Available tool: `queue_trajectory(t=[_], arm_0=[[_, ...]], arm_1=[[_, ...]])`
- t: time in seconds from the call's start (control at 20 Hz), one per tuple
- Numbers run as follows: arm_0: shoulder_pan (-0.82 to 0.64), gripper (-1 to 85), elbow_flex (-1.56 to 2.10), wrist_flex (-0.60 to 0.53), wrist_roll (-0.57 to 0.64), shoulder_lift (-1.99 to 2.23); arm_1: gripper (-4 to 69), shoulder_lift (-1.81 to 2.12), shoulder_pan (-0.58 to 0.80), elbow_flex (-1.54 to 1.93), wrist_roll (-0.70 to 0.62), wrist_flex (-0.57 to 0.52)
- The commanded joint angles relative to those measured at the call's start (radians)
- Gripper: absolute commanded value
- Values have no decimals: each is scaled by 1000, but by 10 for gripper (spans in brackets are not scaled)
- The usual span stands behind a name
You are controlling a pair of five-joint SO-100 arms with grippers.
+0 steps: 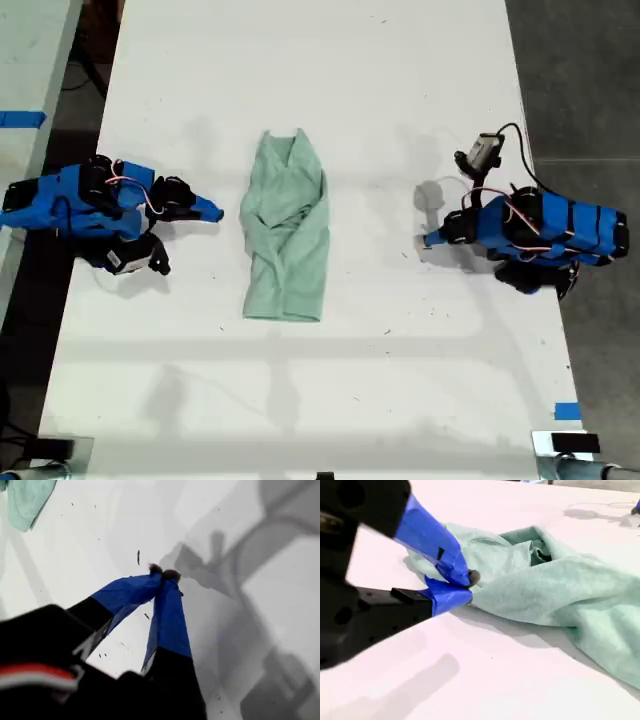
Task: Fold t shirt
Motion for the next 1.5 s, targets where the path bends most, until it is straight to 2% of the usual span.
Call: queue_trajectory(t=[0.0,0.15,0.25,0.4,0.45,0.5,0.6,0.65,0.75,0.9,1.0,1.05,1.1,1.15,1.2,1.45], arm_0=[[132,-3,41,-9,-153,20],[193,-3,-107,-67,-216,-253],[242,-2,-426,-69,-218,-670],[311,9,-1085,121,-158,-1384],[334,100,-1221,124,-133,-1523],[354,142,-1324,121,-120,-1632],[393,185,-1493,124,-91,-1801],[410,193,-1529,106,-91,-1844],[422,190,-1529,52,-86,-1888],[414,178,-1514,43,-92,-2005],[411,109,-1531,15,-100,-2114],[414,43,-1543,-5,-114,-2155],[419,-2,-1546,-26,-127,-2180],[426,-3,-1549,-48,-133,-2186],[439,-3,-1559,-55,-137,-2180],[572,-3,-1663,-48,-130,-2052]], arm_1=[[0,-35,-15,-11,26,17],[0,-535,-77,-299,67,-92],[1,-1022,-150,-684,89,-94],[2,-1588,-268,-1296,164,20],[49,-1775,-302,-1509,169,74],[127,-1948,-331,-1718,163,114],[189,-2210,-360,-2046,121,135],[228,-2293,-365,-2154,101,132],[247,-2372,-360,-2235,81,89],[269,-2430,-351,-2258,46,-6],[309,-2480,-347,-2267,23,-77],[322,-2513,-347,-2272,12,-121],[317,-2553,-353,-2286,11,-146],[128,-2577,-357,-2289,34,-150],[-5,-2582,-367,-2278,57,-150],[-4,-2519,-523,-2312,132,-95]])
